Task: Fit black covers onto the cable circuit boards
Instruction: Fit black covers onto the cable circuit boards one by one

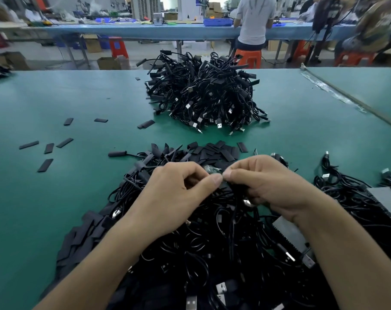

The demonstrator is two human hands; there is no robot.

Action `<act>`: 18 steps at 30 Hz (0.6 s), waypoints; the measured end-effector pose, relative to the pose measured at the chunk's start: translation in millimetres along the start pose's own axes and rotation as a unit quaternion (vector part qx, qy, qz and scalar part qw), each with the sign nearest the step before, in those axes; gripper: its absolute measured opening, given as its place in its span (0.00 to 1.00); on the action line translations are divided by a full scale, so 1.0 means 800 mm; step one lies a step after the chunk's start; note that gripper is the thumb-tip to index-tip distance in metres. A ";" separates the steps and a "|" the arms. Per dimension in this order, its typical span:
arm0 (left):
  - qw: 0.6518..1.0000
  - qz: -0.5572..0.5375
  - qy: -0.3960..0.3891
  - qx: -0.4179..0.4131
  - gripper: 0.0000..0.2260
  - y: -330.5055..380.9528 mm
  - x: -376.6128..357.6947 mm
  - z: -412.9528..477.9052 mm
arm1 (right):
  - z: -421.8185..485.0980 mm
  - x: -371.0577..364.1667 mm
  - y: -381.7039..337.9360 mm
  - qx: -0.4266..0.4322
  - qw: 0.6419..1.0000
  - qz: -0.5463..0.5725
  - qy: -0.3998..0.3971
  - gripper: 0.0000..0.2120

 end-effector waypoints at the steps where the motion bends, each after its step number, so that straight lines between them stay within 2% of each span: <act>1: 1.000 -0.008 0.010 0.010 0.17 -0.002 0.000 0.001 | -0.002 -0.001 -0.005 0.014 1.000 0.024 -0.016 0.11; 4: 0.999 -0.031 -0.003 0.031 0.23 -0.009 0.000 0.005 | -0.009 -0.006 -0.018 0.055 0.997 0.030 -0.044 0.10; 8: 0.986 -0.145 -0.023 0.080 0.14 -0.012 0.003 0.010 | -0.010 -0.012 -0.021 0.094 0.996 -0.007 -0.003 0.06; 10: 0.981 -0.168 -0.019 0.094 0.11 -0.013 0.004 0.011 | -0.012 -0.017 -0.021 0.112 0.993 -0.013 -0.028 0.03; 13: 0.979 -0.174 -0.009 0.101 0.11 -0.014 0.003 0.011 | -0.014 -0.019 -0.022 0.108 0.992 -0.009 -0.070 0.02; 18: 0.970 -0.215 0.037 0.104 0.08 -0.012 0.007 0.014 | -0.003 0.000 -0.016 0.096 0.993 0.036 0.060 0.07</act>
Point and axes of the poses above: each hand's wrist, its own z-axis towards the middle knuckle, its own x-axis out of the back of the hand, y = z × x, the point moved 4 cm from there along z, towards the middle knuckle, and after that the axes turned 9 degrees about y, right-handed, at the moved point
